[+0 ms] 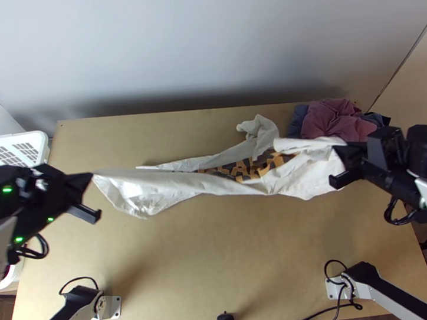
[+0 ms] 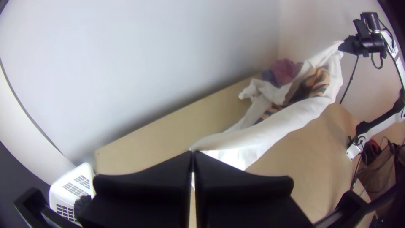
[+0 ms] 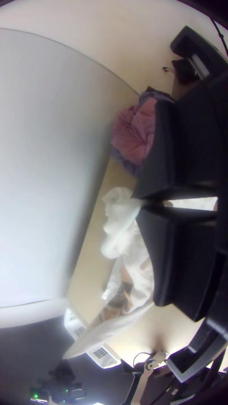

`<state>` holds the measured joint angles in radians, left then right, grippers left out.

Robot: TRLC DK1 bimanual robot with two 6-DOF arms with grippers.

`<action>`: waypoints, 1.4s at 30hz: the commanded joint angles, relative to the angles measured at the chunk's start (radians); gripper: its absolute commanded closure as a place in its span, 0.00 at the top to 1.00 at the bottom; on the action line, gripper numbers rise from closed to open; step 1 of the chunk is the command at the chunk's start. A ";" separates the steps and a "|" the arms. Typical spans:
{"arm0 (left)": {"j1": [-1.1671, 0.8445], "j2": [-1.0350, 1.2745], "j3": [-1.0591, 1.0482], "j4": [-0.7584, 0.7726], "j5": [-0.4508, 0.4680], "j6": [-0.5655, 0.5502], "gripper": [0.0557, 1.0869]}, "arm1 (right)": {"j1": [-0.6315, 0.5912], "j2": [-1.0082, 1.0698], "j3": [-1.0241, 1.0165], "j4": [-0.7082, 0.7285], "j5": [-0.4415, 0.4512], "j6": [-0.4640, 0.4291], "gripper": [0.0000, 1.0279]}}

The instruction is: Fold the t-shirt

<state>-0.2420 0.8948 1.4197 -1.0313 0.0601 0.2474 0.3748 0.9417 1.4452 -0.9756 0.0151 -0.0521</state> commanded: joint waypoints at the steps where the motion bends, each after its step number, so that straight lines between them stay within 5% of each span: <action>1: 0.072 0.009 0.160 -0.012 -0.002 -0.008 0.03 | -0.059 0.035 0.110 -0.040 0.000 0.014 0.03; 7: 0.110 0.009 0.243 -0.012 -0.002 -0.011 0.03 | -0.148 0.068 0.155 -0.081 0.000 0.051 0.02; 21: 0.168 0.029 0.374 -0.006 -0.003 0.033 0.03 | -0.111 0.101 0.313 -0.094 -0.009 0.093 0.02; 32: 0.225 0.105 0.461 0.152 -0.002 0.046 0.03 | -0.105 0.255 0.606 -0.107 -0.012 0.101 0.02; 42: 0.244 0.055 0.482 0.228 -0.003 0.075 0.03 | -0.135 0.192 0.722 -0.110 -0.009 0.080 0.02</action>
<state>-0.0093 0.9791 1.8839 -0.8448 0.0582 0.3073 0.2516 1.1702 2.0907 -1.0794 0.0029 0.0444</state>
